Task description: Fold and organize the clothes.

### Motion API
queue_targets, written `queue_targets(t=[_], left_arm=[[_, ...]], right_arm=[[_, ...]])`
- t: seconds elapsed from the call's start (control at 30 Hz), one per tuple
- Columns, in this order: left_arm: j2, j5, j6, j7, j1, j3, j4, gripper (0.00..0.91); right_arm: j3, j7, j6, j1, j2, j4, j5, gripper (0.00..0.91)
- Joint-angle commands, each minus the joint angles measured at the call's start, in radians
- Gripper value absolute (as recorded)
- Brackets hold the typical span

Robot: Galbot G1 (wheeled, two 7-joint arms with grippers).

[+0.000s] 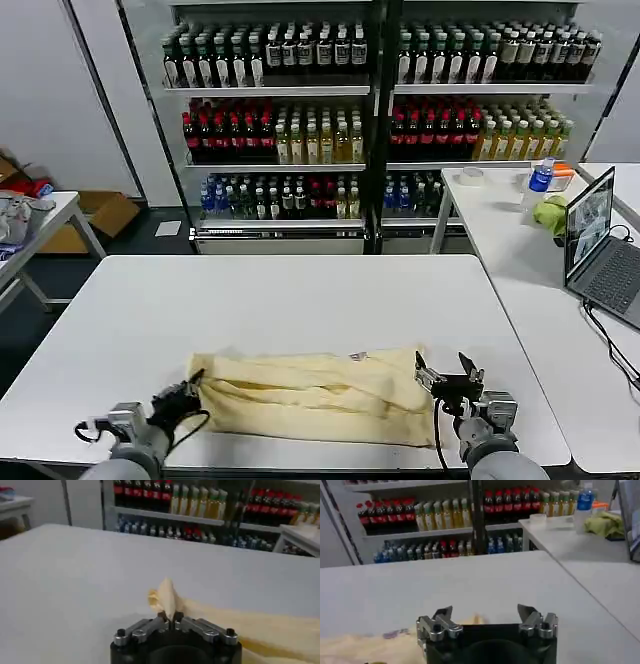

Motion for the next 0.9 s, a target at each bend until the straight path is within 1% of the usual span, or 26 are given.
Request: queue_targets(t=[0.03, 0.17, 0.27, 0.37, 0.43, 0.47, 0.6, 0.7, 0.9], left_arm=[[0.182, -0.093, 0.008, 0.013, -0.061, -0.237, 0.126, 0.01], [0.227, -0.13, 0.019, 0.018, -0.101, -0.263, 0.16, 0.01], [0.228, -0.193, 0.039, 0.015, -0.108, -0.263, 0.131, 0.01], [0.199, -0.314, 0.085, 0.013, -0.093, -0.255, 0.064, 0.01], [0.178, -0.364, 0.1, 0.013, -0.084, -0.241, 0.017, 0.01], [0.156, -0.409, 0.11, 0.009, -0.08, -0.228, -0.011, 0.01], [0.115, -0.526, 0.11, -0.004, -0.087, -0.174, -0.063, 0.01], [0.098, -0.601, 0.11, -0.011, -0.104, -0.132, -0.078, 0.01], [0.058, -0.626, 0.11, -0.018, -0.148, -0.015, -0.094, 0.01]], right_arm=[[0.005, -0.001, 0.001, 0.006, -0.007, 0.001, 0.009, 0.907], [0.006, -0.002, 0.001, 0.007, -0.006, 0.001, 0.01, 0.907], [0.004, -0.002, 0.001, 0.005, -0.004, 0.005, 0.01, 0.907], [0.003, -0.003, 0.0, 0.004, -0.002, 0.011, 0.012, 0.907], [0.002, -0.003, 0.0, 0.004, -0.001, 0.012, 0.012, 0.907], [0.002, -0.003, -0.001, 0.004, -0.001, 0.011, 0.012, 0.907], [0.002, -0.003, 0.0, 0.001, -0.002, 0.011, 0.011, 0.907], [0.005, -0.003, 0.0, -0.003, -0.003, 0.012, 0.011, 0.907], [0.011, -0.003, 0.001, -0.006, -0.001, 0.01, 0.011, 0.907]])
